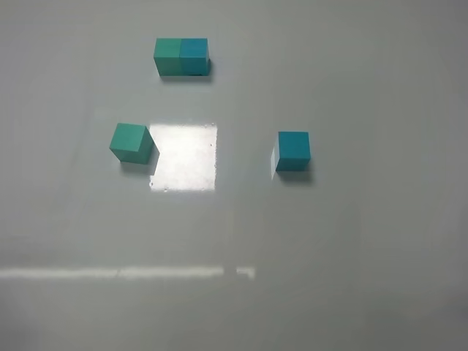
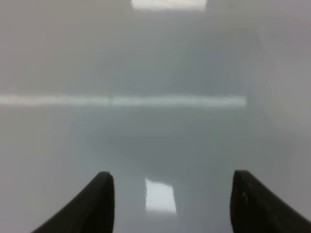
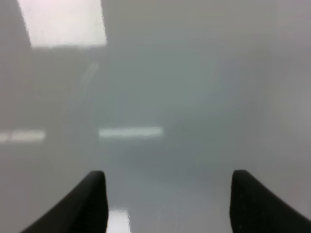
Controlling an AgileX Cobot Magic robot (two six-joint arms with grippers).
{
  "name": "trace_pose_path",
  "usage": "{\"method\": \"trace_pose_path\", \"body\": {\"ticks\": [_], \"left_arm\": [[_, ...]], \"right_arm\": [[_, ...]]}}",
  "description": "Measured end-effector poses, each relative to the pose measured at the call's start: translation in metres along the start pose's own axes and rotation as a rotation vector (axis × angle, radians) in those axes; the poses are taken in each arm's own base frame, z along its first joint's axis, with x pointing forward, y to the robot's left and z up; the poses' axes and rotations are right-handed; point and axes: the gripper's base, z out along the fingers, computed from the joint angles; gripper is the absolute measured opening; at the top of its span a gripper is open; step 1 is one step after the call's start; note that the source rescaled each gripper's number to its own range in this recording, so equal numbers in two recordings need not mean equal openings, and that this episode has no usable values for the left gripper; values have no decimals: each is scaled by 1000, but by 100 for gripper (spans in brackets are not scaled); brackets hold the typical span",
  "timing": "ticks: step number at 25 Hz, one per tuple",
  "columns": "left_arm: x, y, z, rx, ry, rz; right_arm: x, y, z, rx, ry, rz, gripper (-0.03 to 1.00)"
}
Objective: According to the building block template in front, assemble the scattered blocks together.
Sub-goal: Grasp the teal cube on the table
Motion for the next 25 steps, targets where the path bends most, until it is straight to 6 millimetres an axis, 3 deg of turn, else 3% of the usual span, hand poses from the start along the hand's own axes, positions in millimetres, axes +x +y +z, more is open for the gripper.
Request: {"method": "trace_pose_path", "body": {"ticks": [25], "left_arm": [[0, 0, 0, 0, 0, 0]], "right_arm": [[-1, 2, 0, -22, -1, -47, 30]]}}
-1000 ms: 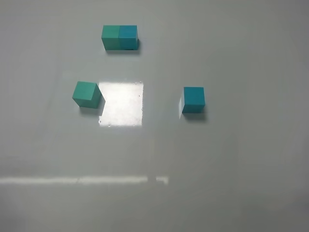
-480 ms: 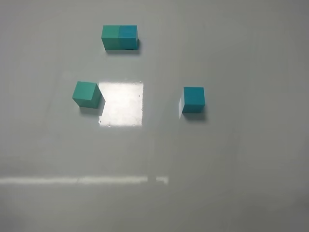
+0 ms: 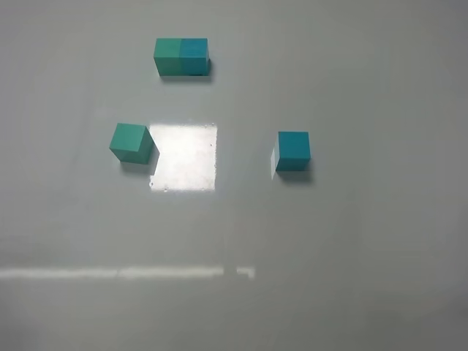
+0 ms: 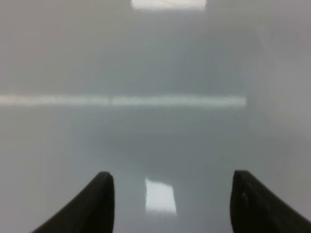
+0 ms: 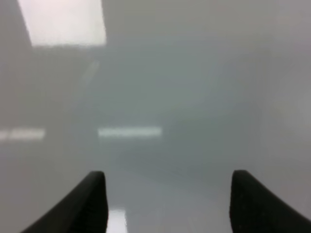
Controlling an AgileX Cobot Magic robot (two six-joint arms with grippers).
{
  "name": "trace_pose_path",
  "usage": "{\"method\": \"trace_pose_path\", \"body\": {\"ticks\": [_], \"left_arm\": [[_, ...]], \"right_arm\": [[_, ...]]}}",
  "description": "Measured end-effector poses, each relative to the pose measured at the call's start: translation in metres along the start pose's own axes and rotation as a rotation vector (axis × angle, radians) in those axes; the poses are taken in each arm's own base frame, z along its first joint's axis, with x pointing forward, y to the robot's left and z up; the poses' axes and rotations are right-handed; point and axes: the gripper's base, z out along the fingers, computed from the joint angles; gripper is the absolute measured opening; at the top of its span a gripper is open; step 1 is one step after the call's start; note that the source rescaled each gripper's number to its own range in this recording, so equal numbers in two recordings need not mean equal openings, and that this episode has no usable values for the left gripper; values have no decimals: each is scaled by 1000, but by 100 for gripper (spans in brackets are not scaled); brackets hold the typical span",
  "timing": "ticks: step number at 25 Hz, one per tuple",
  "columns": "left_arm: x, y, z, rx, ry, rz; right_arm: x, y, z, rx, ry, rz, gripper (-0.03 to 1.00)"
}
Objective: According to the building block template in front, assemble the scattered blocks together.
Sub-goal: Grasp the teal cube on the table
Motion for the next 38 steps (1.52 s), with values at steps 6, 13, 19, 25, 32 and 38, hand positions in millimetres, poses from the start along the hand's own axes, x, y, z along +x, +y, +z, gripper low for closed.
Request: {"method": "trace_pose_path", "body": {"ticks": [6, 13, 19, 25, 32, 38], "left_arm": [[0, 0, 0, 0, 0, 0], [0, 0, 0, 0, 0, 0], [0, 0, 0, 0, 0, 0], [0, 0, 0, 0, 0, 0], [0, 0, 0, 0, 0, 0], [0, 0, 0, 0, 0, 0]], "right_arm": [[-31, 4, 1, -79, 10, -126, 30], [-93, 3, 3, -200, -12, -337, 30], [-148, 16, 20, -302, 1, -522, 29], [-175, 59, 55, -442, 30, -781, 29], [-190, 114, 97, -500, 7, -1016, 40], [-207, 154, 123, -499, -29, -1124, 46]]}}
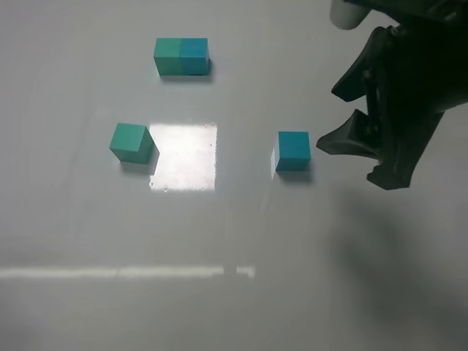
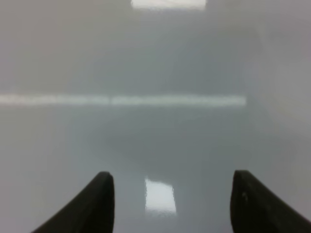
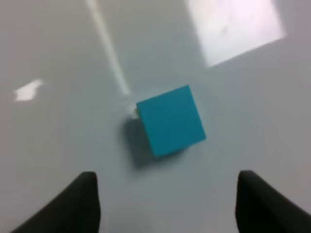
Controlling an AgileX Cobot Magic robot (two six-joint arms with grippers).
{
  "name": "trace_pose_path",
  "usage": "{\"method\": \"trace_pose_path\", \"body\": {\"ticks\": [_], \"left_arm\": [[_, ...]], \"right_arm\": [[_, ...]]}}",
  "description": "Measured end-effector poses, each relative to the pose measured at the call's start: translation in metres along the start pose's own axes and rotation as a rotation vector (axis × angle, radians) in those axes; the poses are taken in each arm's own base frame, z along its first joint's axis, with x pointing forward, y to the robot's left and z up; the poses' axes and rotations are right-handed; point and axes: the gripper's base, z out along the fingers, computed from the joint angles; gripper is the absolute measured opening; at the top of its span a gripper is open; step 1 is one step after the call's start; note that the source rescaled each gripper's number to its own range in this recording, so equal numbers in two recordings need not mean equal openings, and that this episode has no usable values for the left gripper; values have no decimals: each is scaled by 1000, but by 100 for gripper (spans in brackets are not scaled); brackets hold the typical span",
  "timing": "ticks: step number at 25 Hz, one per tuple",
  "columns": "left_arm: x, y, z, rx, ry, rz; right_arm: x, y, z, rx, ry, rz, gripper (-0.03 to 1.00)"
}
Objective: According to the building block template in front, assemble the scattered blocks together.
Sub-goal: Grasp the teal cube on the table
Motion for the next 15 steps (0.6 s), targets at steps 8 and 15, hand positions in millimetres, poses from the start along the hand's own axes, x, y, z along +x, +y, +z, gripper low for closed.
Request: {"method": "trace_pose_path", "body": {"ticks": [8, 15], "left_arm": [[0, 0, 0, 0, 0, 0], [0, 0, 0, 0, 0, 0]], "right_arm": [[-13, -3, 25, 11, 30, -129, 60], [-15, 2, 41, -21, 51, -265, 61]]}}
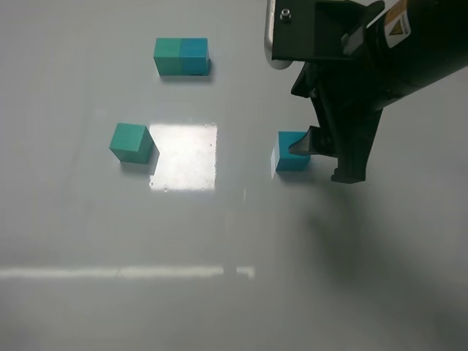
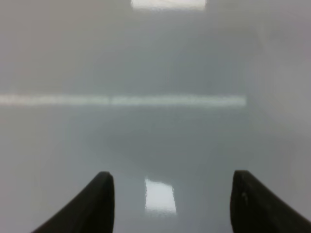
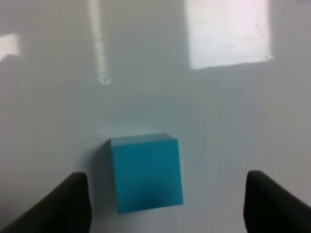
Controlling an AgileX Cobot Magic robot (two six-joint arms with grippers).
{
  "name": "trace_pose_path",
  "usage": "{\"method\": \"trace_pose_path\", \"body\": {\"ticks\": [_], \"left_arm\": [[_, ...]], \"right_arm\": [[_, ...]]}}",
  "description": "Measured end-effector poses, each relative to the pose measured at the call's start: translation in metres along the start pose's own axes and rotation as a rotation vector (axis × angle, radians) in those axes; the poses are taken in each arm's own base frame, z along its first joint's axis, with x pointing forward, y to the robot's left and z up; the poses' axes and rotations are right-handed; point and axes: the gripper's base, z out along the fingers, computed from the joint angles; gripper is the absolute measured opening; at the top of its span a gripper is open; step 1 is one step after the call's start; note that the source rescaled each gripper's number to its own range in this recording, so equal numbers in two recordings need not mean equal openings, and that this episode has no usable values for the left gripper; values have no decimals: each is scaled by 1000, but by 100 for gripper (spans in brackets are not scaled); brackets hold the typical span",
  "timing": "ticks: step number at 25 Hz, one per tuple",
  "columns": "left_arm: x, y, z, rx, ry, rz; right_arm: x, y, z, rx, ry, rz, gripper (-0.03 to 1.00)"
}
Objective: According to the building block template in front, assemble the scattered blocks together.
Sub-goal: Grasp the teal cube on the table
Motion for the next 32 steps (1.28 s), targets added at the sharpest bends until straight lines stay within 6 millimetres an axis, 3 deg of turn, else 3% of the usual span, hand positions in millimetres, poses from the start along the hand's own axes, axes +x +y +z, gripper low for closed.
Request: {"method": "trace_pose_path", "body": {"ticks": [11, 18, 26, 32], "left_arm": [[0, 0, 0, 0, 0, 0], [0, 0, 0, 0, 0, 0], [0, 0, 0, 0, 0, 0], [0, 0, 0, 0, 0, 0]], "right_arm": [[3, 5, 33, -62, 57, -36, 61], [9, 1, 38, -48, 64, -15, 61], [19, 2, 62, -90, 109, 15, 61], [19, 1, 67, -85, 102, 13, 61]]}}
